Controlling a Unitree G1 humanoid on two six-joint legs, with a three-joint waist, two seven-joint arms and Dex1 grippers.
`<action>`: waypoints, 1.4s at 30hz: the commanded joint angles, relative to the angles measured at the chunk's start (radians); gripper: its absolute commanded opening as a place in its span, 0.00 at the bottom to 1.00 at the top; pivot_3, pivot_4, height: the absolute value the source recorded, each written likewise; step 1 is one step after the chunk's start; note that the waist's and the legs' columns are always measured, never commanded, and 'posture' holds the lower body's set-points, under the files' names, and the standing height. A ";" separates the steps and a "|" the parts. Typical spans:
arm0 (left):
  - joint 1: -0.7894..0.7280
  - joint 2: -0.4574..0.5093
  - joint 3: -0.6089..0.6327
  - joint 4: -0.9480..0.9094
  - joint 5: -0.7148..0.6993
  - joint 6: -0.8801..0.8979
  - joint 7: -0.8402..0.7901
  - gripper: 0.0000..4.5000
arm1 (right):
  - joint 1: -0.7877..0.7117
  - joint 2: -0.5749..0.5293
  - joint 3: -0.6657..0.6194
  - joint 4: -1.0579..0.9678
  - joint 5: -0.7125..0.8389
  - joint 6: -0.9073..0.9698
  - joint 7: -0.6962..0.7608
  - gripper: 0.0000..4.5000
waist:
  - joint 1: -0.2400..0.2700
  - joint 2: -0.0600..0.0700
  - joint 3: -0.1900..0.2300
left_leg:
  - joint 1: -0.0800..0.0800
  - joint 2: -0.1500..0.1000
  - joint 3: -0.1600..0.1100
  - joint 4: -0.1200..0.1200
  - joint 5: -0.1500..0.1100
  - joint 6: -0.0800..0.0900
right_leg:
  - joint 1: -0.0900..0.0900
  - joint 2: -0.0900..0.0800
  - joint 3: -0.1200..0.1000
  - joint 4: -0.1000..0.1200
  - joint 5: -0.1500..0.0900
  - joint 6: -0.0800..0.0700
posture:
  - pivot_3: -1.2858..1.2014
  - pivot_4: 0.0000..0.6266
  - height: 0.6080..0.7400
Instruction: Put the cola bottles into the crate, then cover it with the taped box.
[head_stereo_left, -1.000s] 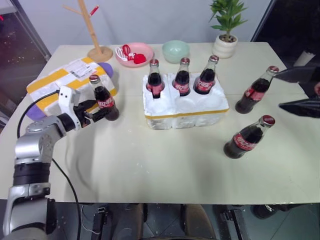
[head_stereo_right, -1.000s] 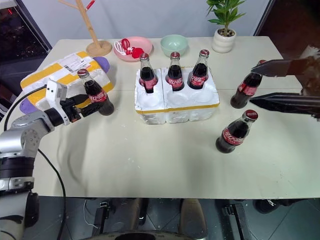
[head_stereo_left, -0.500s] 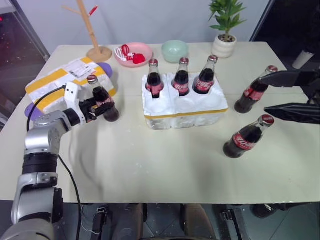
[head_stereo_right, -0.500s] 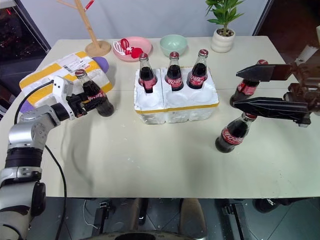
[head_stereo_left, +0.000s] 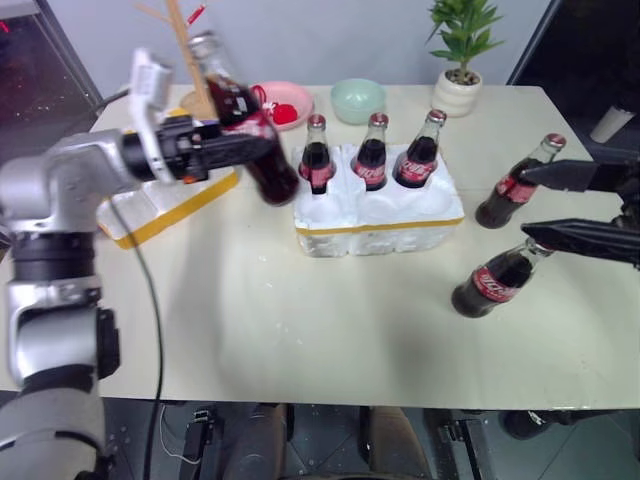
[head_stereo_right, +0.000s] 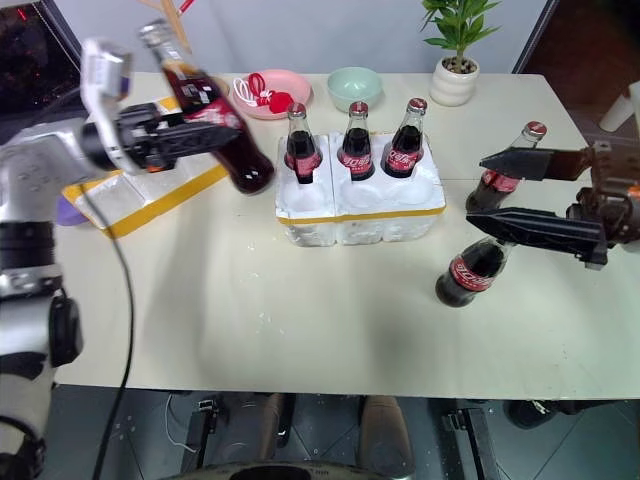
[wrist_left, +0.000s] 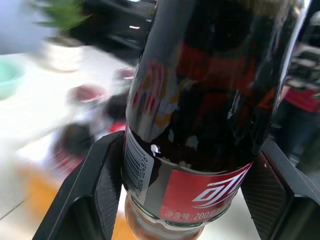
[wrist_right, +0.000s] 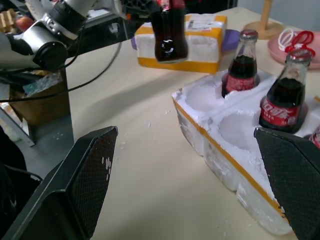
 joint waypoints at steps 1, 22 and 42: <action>-0.054 -0.062 -0.093 0.106 0.140 -0.197 -0.024 0.60 | 0.029 0.013 -0.091 -0.041 0.034 0.016 -0.032 1.00 | -0.004 0.000 0.000 | 0.000 0.000 0.000 0.000 0.000 0.000 | 0.000 0.000 0.000 0.000 0.000 0.000 | 0.52 0.24 0.99; 0.068 -0.161 -0.150 0.074 0.324 -0.438 -0.049 0.99 | 0.145 0.058 -0.138 -0.044 0.036 -0.033 -0.117 1.00 | -0.002 0.000 0.000 | -0.001 0.000 0.000 0.000 0.000 0.000 | -0.002 0.000 0.001 0.001 0.001 0.000 | 0.52 0.24 0.99; 0.231 0.039 -0.179 -0.448 -0.002 -0.032 -0.178 0.99 | 0.755 0.548 -0.467 -0.452 -0.087 -0.085 -0.246 1.00 | 0.014 -0.002 -0.002 | 0.011 0.002 0.002 0.000 -0.001 0.001 | 0.012 0.001 0.002 -0.003 -0.002 -0.005 | 0.52 0.24 0.99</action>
